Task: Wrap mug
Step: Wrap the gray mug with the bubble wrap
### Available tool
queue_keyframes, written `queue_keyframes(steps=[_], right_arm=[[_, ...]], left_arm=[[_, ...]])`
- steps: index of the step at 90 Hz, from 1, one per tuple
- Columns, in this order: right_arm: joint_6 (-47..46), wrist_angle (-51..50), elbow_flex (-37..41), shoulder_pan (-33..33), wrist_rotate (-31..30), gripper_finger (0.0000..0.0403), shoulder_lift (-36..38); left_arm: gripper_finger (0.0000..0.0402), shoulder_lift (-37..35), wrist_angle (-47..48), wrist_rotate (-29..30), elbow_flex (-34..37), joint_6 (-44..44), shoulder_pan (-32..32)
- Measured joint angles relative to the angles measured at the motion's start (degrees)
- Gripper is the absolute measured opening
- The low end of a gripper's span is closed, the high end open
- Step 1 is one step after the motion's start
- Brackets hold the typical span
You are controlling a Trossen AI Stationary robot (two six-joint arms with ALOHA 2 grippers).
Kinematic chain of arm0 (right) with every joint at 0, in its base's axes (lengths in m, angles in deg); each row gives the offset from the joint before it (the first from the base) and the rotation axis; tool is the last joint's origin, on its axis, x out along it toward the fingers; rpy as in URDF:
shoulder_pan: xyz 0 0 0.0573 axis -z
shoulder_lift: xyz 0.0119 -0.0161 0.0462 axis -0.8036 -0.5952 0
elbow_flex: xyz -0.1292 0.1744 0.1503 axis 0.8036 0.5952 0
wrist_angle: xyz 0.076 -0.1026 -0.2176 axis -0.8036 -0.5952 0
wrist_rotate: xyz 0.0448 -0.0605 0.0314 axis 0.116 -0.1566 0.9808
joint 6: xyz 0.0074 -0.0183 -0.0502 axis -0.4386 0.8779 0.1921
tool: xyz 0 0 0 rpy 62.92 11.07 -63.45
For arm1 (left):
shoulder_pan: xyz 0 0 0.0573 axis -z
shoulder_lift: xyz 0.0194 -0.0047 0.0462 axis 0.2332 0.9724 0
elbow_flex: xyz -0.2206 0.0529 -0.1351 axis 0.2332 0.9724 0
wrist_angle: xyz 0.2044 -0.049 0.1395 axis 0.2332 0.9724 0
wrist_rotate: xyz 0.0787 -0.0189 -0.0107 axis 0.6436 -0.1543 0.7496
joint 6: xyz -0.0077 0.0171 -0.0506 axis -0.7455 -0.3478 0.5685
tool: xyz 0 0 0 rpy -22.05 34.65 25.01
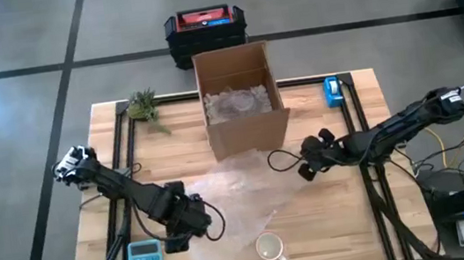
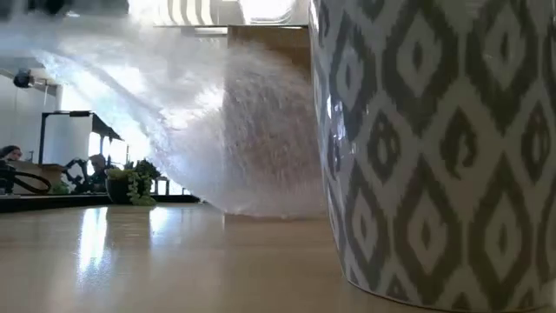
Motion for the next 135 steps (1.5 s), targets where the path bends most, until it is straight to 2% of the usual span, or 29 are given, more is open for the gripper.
queue_keyframes(steps=[11, 20, 33, 42, 52, 59, 70, 80, 87, 99, 121, 135], right_arm=[[2.93, -0.23, -2.6, 0.0, 4.32, 0.0005, 0.06], [6.8, -0.76, -6.02, 0.0, 7.65, 0.0028, 0.07], [10.04, -5.79, -11.77, -0.03, 10.18, 0.009, 0.09], [10.44, -8.68, -14.79, -0.01, 11.66, 0.0139, 0.09], [11.07, -8.18, -17.32, -0.05, 17.78, 0.0183, 0.09], [11.1, -2.91, -18.02, -0.64, 24.14, 0.0205, -0.16], [11.17, 12.8, -18.02, -4.57, 33.94, 0.0224, -1.82], [13.95, 25.03, -18.17, -10.1, 35.07, 0.0228, -4.22], [16.08, 27.19, -20.11, -13.2, 34.13, 0.0226, -6.75], [17.41, 21.19, -26.94, -16.22, 31.95, 0.0214, -12.59], [20.6, -12.58, -50.08, -17.01, 28.89, 0.0194, -29.11], [23.07, -24.46, -62.77, -17.04, 28.95, 0.019, -39.17]], left_arm=[[0.0213, -1.11, 1.61, -1.15, -3.24, 4.03, -0.04], [0.0238, -3.0, 0.9, 2.93, -5.2, 6.12, 0.47], [0.0259, -5.55, -0.06, 11.12, -5.15, 7.03, 2.3], [0.0266, -6.37, -0.03, 11.43, -4.67, 8.15, 2.77], [0.0267, -6.72, 0.01, 11.57, -4.49, 9.99, 3.04], [0.0262, -6.72, 0.0, 11.56, -4.46, 10.21, 3.29], [0.0251, -7.06, -0.02, 11.56, -4.44, 10.23, 3.39], [0.0238, -7.73, -0.41, 11.71, -4.44, 10.82, 3.43], [0.0231, -8.34, -0.66, 11.75, -4.44, 11.74, 3.48], [0.0225, -8.57, -0.7, 11.43, -4.44, 12.07, 3.5], [0.0239, -8.6, -0.46, 9.33, -4.41, 14.25, 3.52], [0.0236, -8.49, -0.51, 10.21, -4.35, 14.72, 3.74]])
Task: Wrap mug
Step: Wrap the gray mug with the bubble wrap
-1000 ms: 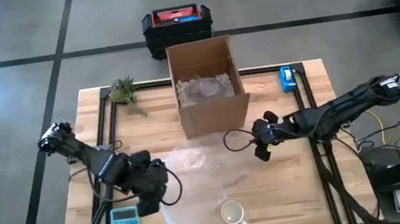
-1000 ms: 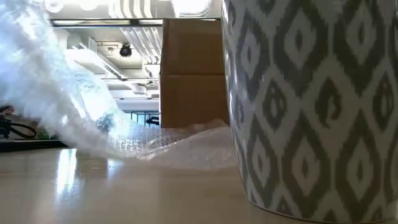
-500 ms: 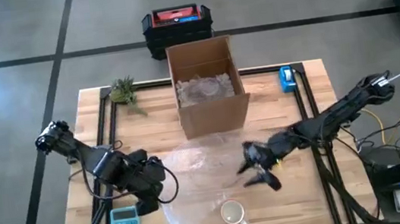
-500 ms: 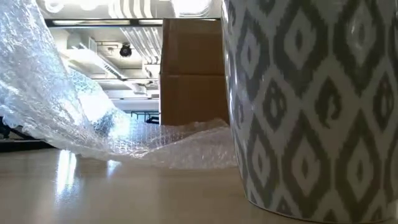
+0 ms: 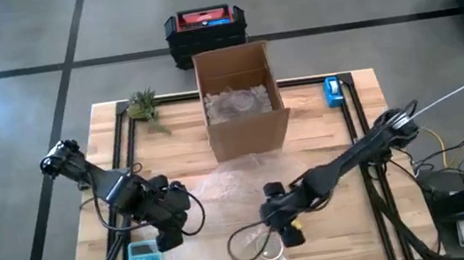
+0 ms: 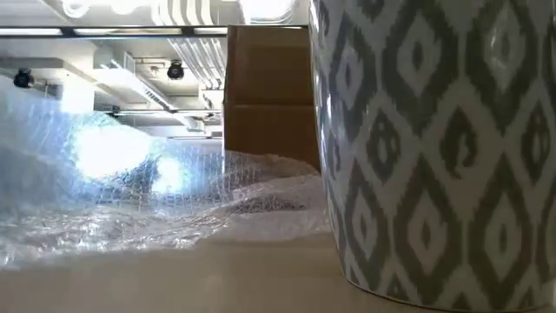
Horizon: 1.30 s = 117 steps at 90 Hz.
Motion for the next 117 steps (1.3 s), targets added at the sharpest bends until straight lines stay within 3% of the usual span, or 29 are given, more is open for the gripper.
queue_keyframes(steps=[14, 28, 43, 56, 62, 85, 99, 117], right_arm=[[0.4, -4.09, -6.95, 0.0, 0.63, 0.0191, -6.68], [0.66, -5.92, -8.58, 0.6, 0.81, 0.0171, -10.32], [1.83, -8.14, -8.48, 0.92, 0.36, 0.0092, -11.8], [4.51, -9.48, -8.39, 0.88, -0.11, 0.0013, -8.85], [4.69, -9.3, -8.4, 1.18, -1.07, 0.0015, -6.59], [6.87, -2.37, -9.33, 5.76, -14.96, 0.0007, -3.95], [7.4, 3.41, -9.31, 10.95, -15.49, 0.0009, -7.42], [6.48, 3.18, -9.23, 15.29, -14.05, 0.0009, -9.75]], left_arm=[[0.0224, 0.83, -0.42, 2.09, 0.11, -0.03, 0.03], [0.0216, 0.97, -5.25, 4.1, 3.12, -0.09, 0.01], [0.0208, 0.99, -14.05, 4.5, 9.04, -0.44, 0.03], [0.0196, 1.01, -22.16, 4.5, 15.22, -1.11, 0.01], [0.0189, 1.03, -24.8, 4.5, 17.75, -1.52, 0.02], [0.0154, 1.0, -27.46, 4.52, 23.0, -0.57, -0.09], [0.0133, 0.15, -26.82, 4.5, 22.48, 0.0, -0.09], [0.011, -0.04, -27.05, 4.5, 20.46, -1.68, -0.01]])
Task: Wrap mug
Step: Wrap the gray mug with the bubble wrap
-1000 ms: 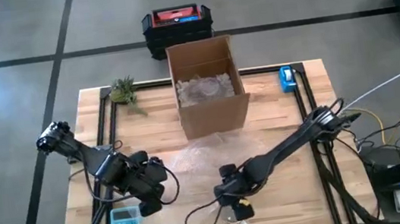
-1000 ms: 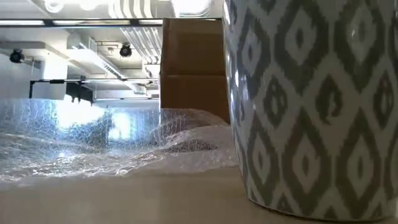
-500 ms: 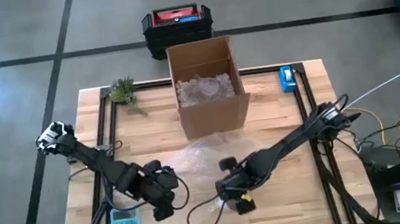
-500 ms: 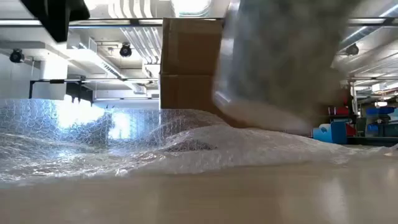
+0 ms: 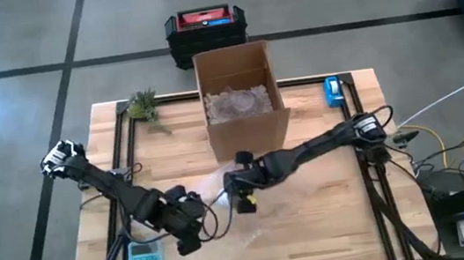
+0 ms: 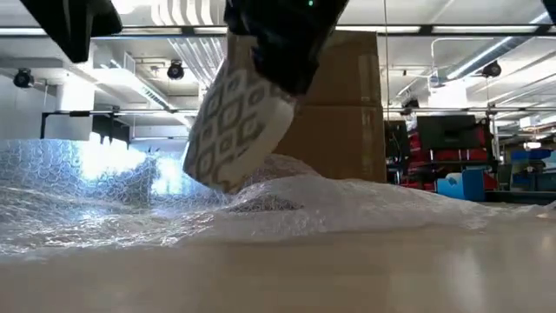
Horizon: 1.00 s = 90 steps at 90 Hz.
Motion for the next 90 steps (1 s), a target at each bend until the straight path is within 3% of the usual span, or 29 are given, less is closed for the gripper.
queue_keyframes(steps=[29, 70, 90], right_arm=[[-0.1, 0.68, -0.01, 0.72, 2.9, 0.0027, -0.7], [0.07, 5.86, -0.03, 0.73, 2.73, 0.0164, -1.61], [1.1, 9.12, -0.03, 1.36, 2.68, 0.0198, -0.91]], left_arm=[[0.0088, -0.04, -0.6, 1.83, 0.06, -1.33, -0.02], [0.0084, -0.04, -4.09, 3.04, 0.09, -1.38, -0.02], [0.0092, -0.02, -4.31, 3.65, 0.12, -1.86, -0.02]])
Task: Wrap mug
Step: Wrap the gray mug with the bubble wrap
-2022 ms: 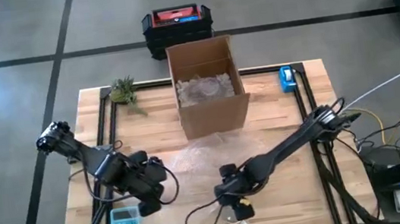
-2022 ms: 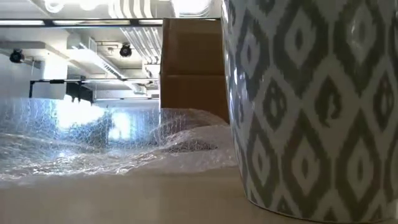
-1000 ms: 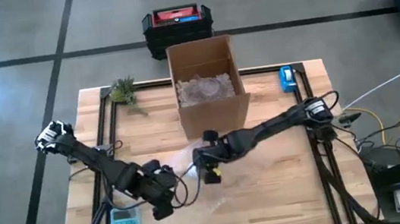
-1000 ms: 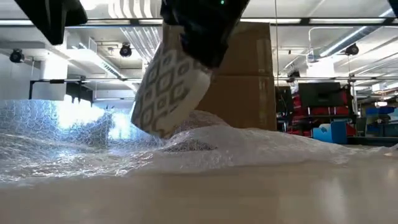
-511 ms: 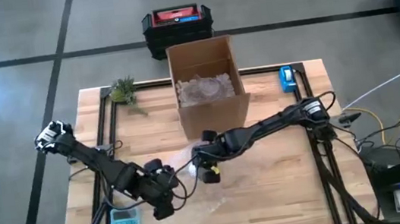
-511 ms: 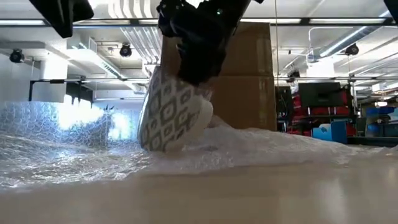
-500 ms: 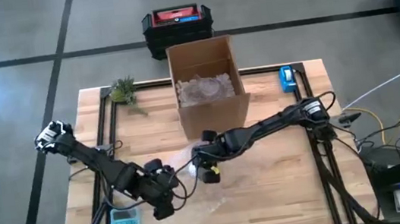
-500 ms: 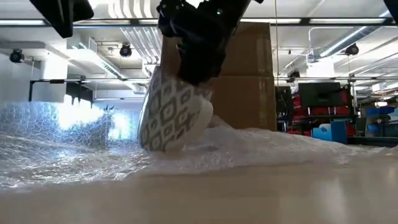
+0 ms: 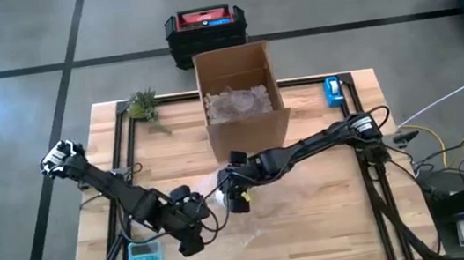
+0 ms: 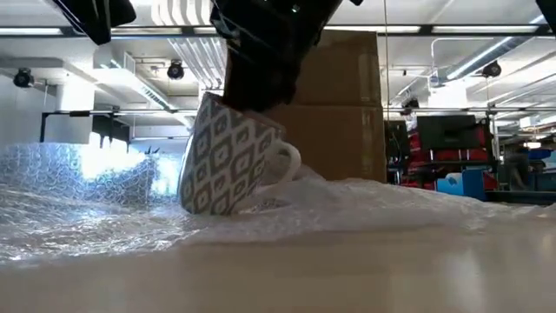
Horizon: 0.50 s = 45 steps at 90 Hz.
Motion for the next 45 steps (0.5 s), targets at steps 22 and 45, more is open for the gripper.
queue_keyframes(steps=[22, 45], right_arm=[[0.23, 3.1, -0.07, 1.05, -0.02, 0.0203, 0.14], [1.3, -11.07, -2.9, 0.6, 0.4, 0.0201, 6.17]], left_arm=[[0.0101, 0.02, 0.02, 1.68, 0.01, -0.61, -0.02], [0.0109, 0.04, 0.07, 2.47, 0.01, -0.64, -0.02]])
